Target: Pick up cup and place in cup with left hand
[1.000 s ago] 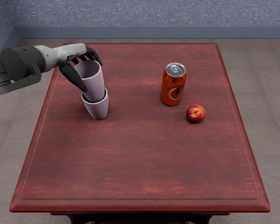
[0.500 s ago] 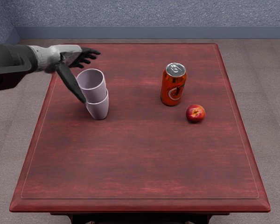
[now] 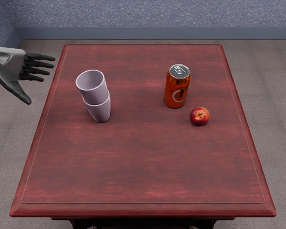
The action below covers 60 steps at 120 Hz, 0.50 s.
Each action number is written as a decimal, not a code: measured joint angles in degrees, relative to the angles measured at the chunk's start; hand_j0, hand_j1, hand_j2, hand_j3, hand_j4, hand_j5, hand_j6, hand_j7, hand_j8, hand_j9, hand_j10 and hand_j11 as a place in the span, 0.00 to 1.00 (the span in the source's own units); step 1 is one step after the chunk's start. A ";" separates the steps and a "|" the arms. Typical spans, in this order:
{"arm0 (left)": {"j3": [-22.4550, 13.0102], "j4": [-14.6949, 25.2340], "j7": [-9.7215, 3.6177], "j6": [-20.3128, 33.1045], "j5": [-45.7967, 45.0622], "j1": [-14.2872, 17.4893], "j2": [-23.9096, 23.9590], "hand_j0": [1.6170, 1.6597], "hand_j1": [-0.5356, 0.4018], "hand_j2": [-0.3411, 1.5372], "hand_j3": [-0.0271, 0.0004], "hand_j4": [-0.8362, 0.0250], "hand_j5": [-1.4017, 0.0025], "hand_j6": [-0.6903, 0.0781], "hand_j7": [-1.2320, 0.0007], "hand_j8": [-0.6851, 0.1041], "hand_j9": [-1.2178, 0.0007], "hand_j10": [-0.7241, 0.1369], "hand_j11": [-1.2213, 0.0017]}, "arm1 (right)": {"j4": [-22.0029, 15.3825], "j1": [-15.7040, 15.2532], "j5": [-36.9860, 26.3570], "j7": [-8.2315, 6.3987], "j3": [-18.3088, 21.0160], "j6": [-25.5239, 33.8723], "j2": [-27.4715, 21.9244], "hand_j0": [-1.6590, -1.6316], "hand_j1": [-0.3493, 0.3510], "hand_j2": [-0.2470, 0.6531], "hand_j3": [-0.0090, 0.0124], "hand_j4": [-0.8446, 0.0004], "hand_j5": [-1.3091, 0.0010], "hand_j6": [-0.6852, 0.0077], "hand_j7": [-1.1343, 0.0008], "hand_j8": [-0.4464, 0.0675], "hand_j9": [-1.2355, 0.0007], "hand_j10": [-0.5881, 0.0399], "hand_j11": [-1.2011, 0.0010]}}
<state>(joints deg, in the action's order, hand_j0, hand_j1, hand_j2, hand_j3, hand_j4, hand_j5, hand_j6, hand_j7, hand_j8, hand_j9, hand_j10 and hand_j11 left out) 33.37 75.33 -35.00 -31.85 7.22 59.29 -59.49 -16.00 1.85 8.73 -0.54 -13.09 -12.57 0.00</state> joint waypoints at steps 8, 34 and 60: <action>0.01 -4.04 0.00 -1.51 -7.97 -2.98 -0.27 0.96 0.92 0.18 0.99 0.95 0.98 0.88 0.98 0.85 0.98 0.82 0.98 | 0.00 0.00 -0.01 -0.01 0.00 0.00 0.00 0.04 0.00 0.27 0.42 1.00 1.00 0.99 1.00 0.87 1.00 0.94 1.00; -0.09 -8.40 0.00 -3.01 -21.33 -10.97 -0.22 0.96 0.94 0.18 0.99 0.97 0.99 0.89 0.99 0.86 0.99 0.84 0.99 | 0.00 0.00 -0.01 -0.01 0.00 0.00 0.00 0.04 0.00 0.27 0.42 1.00 1.00 0.99 1.00 0.87 1.00 0.94 1.00; -0.11 -8.98 0.00 -3.19 -23.35 -11.36 -1.50 0.96 0.94 0.18 0.99 0.97 1.00 0.90 1.00 0.87 1.00 0.84 1.00 | 0.00 0.00 0.01 -0.01 0.00 0.00 0.00 0.04 0.00 0.27 0.42 1.00 1.00 0.99 1.00 0.87 1.00 0.94 1.00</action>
<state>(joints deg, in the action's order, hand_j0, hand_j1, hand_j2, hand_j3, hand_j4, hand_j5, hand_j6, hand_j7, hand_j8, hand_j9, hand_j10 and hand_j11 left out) 33.26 66.35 -35.00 -35.03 -16.13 47.94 -61.00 -16.00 1.85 8.73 -0.55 -13.09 -12.57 0.00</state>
